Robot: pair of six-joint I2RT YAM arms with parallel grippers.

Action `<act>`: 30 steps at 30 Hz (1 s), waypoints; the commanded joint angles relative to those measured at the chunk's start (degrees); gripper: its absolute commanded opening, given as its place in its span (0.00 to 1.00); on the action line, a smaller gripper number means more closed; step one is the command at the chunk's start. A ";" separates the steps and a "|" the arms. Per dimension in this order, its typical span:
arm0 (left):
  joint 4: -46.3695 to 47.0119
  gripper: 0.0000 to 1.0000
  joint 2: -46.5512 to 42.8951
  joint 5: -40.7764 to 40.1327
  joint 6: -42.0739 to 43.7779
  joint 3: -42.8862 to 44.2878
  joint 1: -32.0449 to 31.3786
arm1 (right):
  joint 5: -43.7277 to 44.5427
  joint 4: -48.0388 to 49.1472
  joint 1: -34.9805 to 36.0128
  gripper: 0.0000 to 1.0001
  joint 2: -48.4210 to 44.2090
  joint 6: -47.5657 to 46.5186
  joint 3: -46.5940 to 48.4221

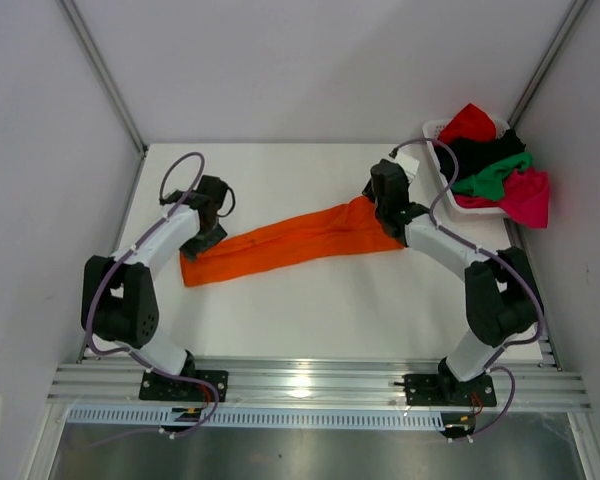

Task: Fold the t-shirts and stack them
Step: Fold the tshirt

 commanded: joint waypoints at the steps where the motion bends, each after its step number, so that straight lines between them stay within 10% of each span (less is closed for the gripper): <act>1: 0.72 0.69 1.03 0.26 1.08 0.89 -2.27 | 5.88 -5.83 1.77 0.46 -4.69 2.44 -0.30; 30: 2.03 0.68 6.66 1.84 1.08 0.37 -4.12 | -7.47 -13.05 1.95 0.43 11.47 18.52 3.13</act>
